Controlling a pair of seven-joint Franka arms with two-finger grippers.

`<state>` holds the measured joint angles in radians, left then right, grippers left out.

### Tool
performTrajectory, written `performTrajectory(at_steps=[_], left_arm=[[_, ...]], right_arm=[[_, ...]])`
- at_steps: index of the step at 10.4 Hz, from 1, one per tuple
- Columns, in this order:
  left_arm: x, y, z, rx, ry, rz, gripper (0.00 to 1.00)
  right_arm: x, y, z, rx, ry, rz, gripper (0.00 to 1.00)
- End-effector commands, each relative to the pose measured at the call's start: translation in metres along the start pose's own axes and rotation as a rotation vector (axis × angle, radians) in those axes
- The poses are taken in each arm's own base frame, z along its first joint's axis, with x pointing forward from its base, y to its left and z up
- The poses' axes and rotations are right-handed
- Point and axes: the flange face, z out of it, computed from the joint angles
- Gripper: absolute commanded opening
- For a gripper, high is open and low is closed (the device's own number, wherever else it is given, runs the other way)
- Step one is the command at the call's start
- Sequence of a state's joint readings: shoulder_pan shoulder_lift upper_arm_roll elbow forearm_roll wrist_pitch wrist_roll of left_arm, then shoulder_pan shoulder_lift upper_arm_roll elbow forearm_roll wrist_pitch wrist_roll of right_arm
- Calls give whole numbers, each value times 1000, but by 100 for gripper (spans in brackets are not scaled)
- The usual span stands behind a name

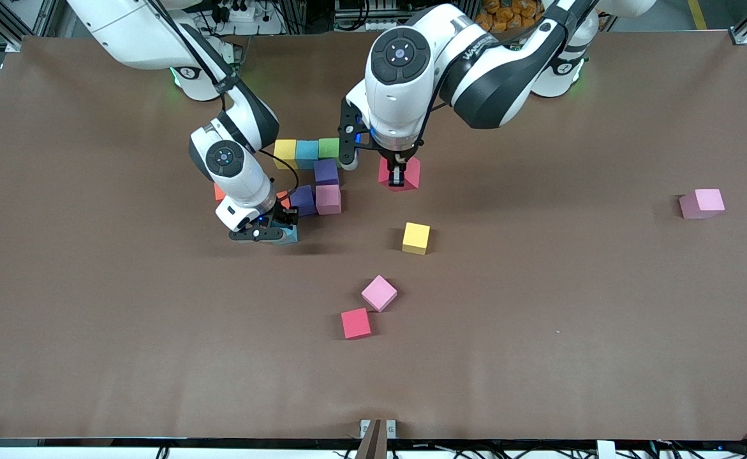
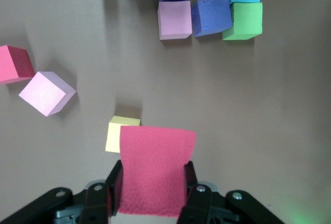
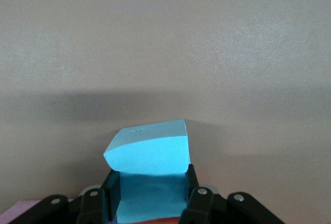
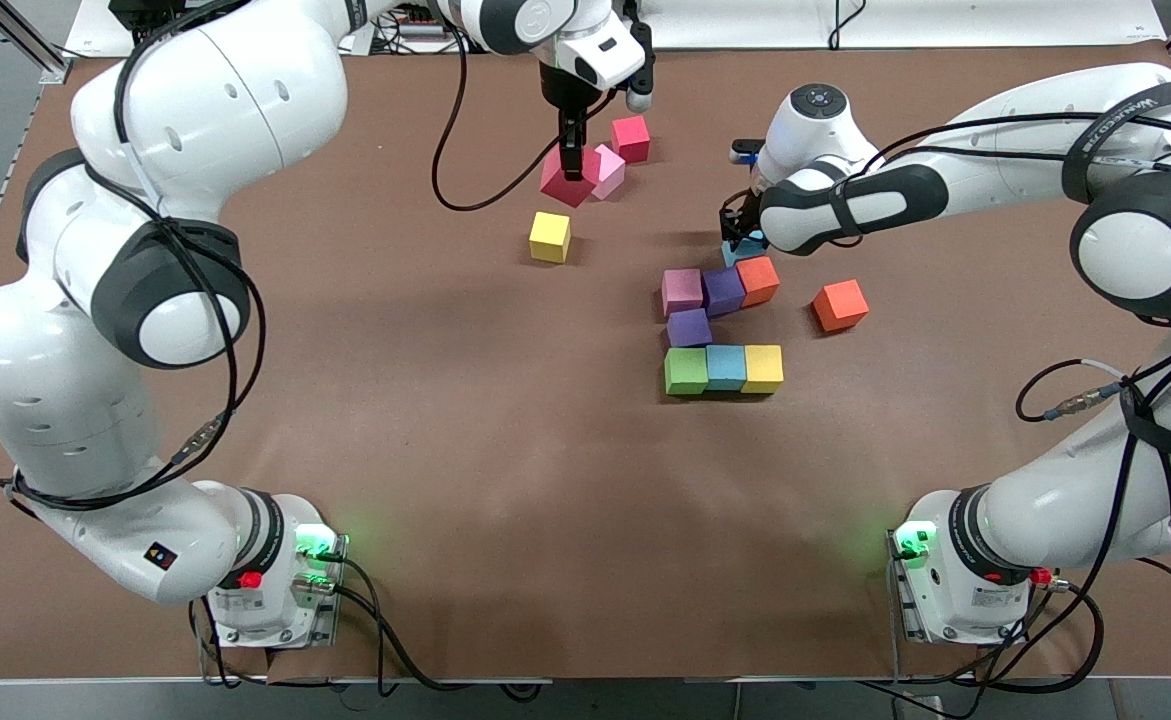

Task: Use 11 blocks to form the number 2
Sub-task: 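Lower the cyan block onto the orange block and open the right gripper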

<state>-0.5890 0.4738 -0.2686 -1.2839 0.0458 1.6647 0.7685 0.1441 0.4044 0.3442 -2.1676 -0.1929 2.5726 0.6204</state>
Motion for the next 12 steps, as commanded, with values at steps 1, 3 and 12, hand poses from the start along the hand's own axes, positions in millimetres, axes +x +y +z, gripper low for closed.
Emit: performTrajectory(at_steps=[1, 3, 12], left_arm=[[-2, 2, -2, -15, 3, 19, 1], [-1, 2, -3, -15, 5, 16, 1], [2, -2, 13, -27, -11, 18, 1]], right_arm=[[-8, 1, -7, -4, -9, 22, 100], [-8, 2, -8, -4, -7, 22, 100], [14, 47, -85, -87, 6, 33, 100]])
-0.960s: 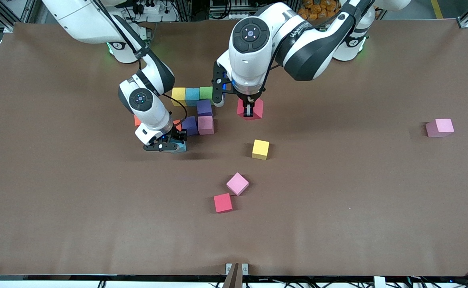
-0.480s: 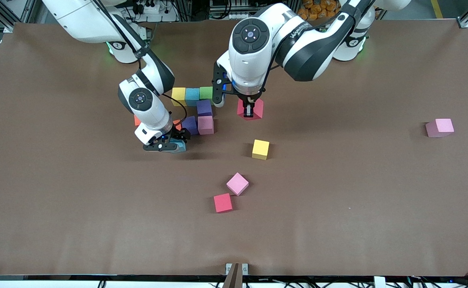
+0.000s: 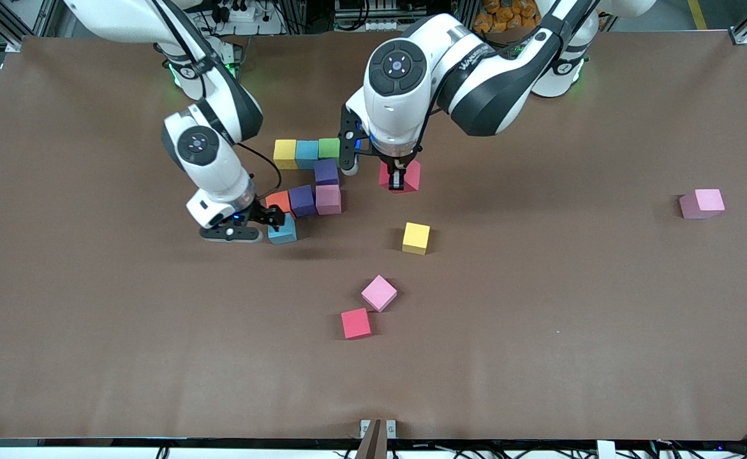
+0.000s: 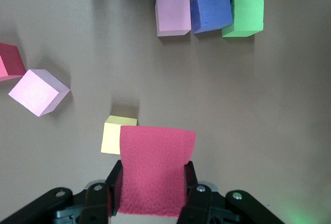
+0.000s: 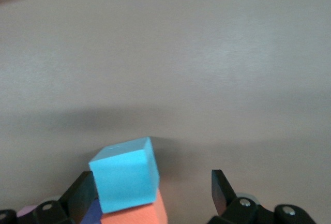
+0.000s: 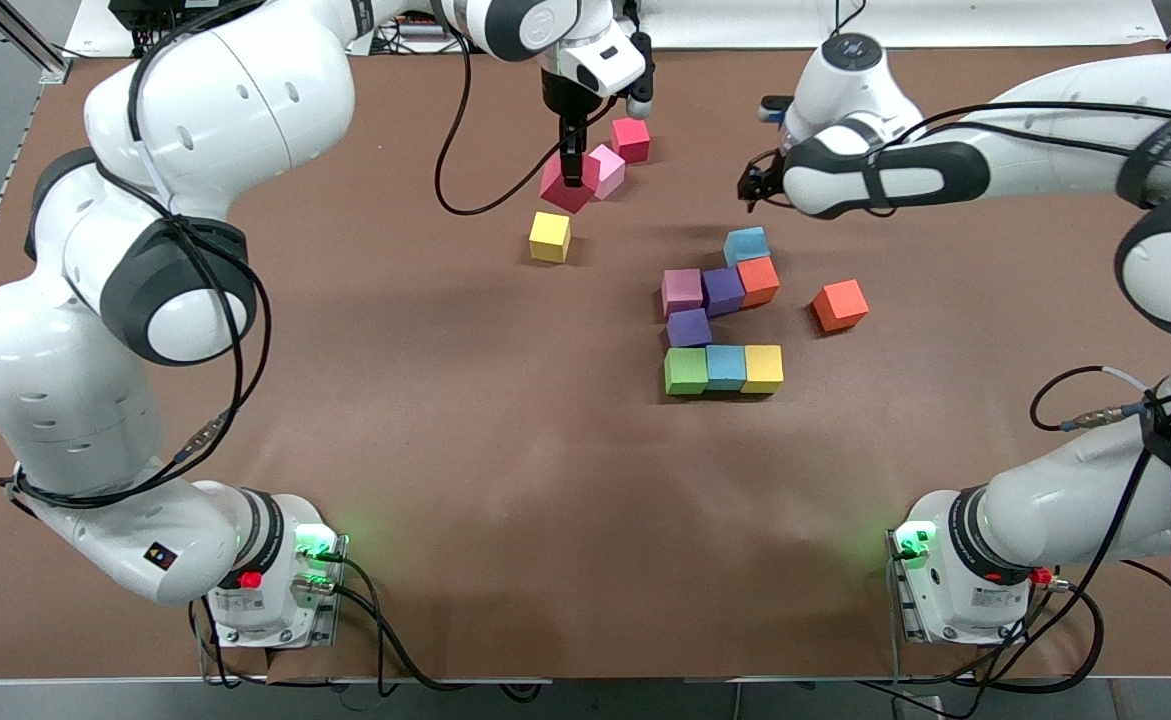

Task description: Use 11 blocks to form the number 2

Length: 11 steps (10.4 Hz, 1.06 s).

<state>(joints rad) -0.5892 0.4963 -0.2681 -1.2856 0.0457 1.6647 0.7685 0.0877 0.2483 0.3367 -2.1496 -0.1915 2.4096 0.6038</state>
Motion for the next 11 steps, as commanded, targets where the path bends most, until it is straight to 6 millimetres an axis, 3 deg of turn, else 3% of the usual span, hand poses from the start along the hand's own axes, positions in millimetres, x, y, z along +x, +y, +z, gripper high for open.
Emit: performTrajectory(at_steps=[1, 4, 7, 9, 11], left_arm=[[2, 5, -3, -6, 1, 23, 1], [4, 2, 1, -8, 7, 3, 1], [12, -11, 19, 9, 41, -67, 1], [25, -21, 34, 45, 95, -72, 1], [53, -23, 56, 86, 174, -87, 0]], right_arm=[[-8, 25, -9, -41, -56, -40, 100], [-27, 43, -1, -72, -95, -92, 100], [-42, 60, 5, -85, -116, -168, 100], [-52, 63, 14, -91, -134, -189, 100], [-68, 70, 29, -85, -136, -220, 100]])
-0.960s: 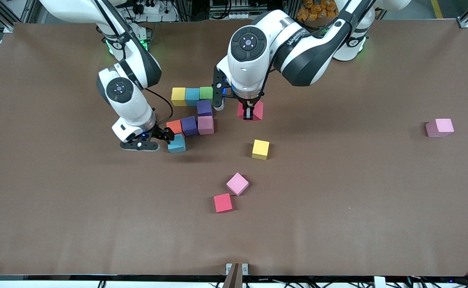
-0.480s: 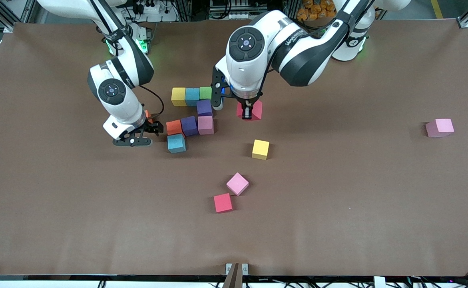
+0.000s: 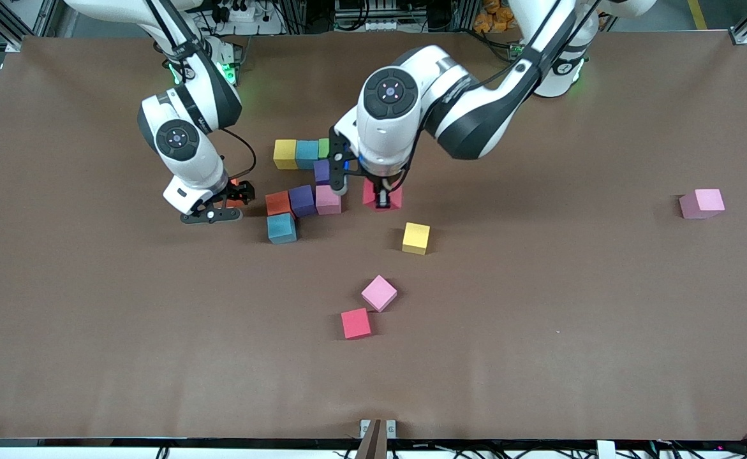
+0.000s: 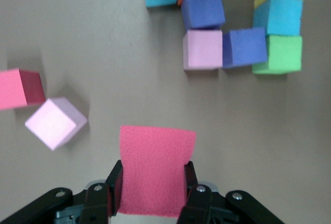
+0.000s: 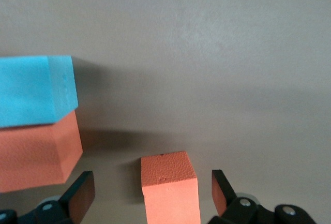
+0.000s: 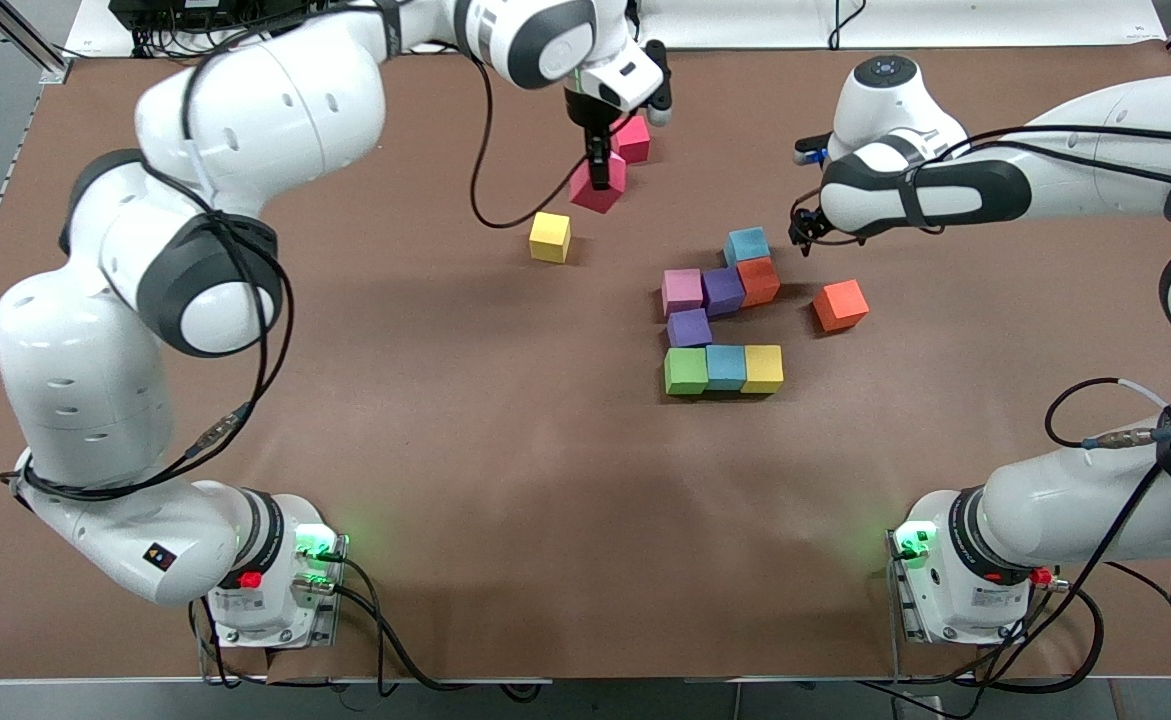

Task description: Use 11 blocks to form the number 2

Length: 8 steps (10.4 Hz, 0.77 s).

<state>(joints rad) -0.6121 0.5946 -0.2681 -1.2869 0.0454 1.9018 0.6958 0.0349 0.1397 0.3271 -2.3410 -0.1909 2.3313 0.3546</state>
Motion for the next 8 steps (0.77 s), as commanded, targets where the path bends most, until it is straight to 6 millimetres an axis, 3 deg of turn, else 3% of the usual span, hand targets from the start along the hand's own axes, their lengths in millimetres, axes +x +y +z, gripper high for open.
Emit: performTrajectory(at_steps=[1, 4, 8], left_arm=[[24, -3, 27, 30, 94, -61, 0], [40, -18, 54, 94, 234, -97, 0], [40, -39, 73, 43, 451, -249, 0]], right_arm=[[-24, 9, 15, 18, 19, -30, 100], [-41, 16, 37, 29, 23, -58, 100], [-48, 22, 44, 30, 22, -65, 100]])
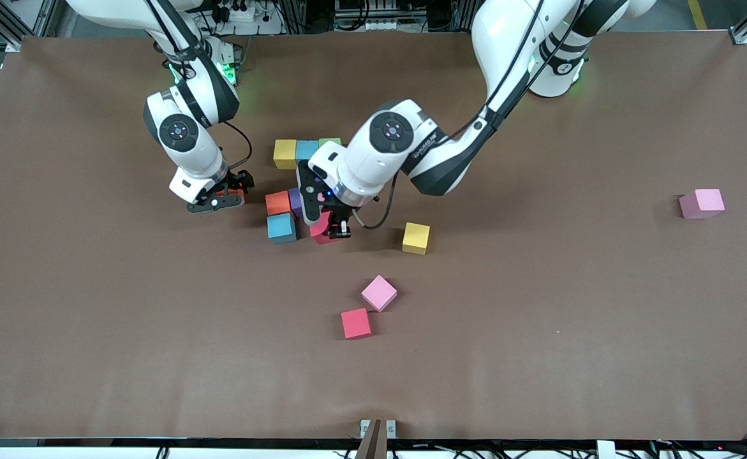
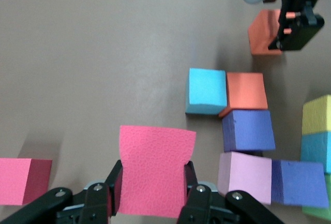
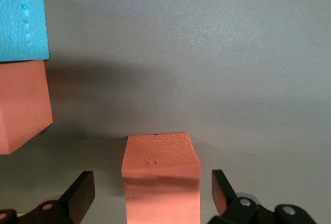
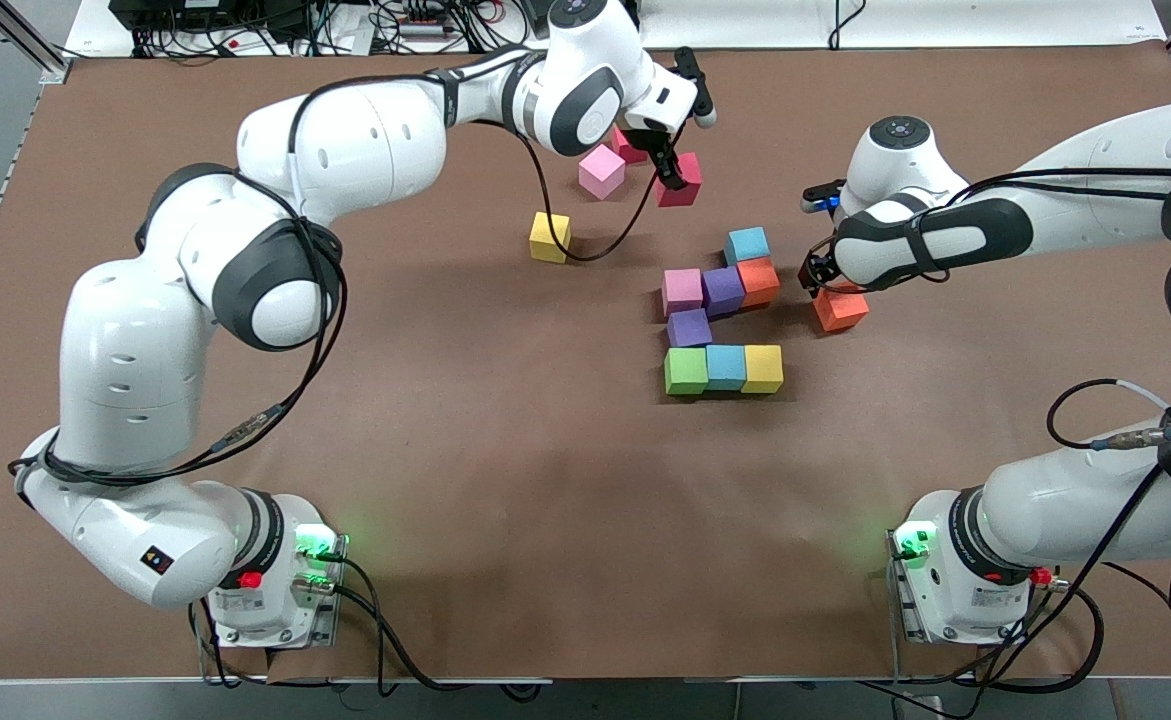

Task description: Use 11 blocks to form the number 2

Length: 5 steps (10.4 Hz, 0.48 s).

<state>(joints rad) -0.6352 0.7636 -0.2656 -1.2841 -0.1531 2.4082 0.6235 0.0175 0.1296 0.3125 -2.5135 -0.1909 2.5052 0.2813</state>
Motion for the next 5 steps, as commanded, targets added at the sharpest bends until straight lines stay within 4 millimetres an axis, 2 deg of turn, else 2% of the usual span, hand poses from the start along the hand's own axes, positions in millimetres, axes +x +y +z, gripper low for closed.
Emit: performTrajectory(at_steps=[1, 2, 3, 4, 5], left_arm=[[-1, -16, 12, 9, 106, -103, 0], [-6, -22, 24, 41, 147, -157, 0], [-6, -20, 33, 62, 186, -263, 0], [-2, -15, 35, 70, 195, -378, 0], [-9, -26, 33, 121, 180, -482, 0]], right_arm=[[-9, 12, -6, 9, 28, -4, 100], [-9, 15, -6, 8, 28, -7, 100], [-10, 17, -4, 9, 26, -12, 100], [-11, 21, -1, 12, 28, -5, 100], [-11, 22, 0, 13, 32, -3, 100]])
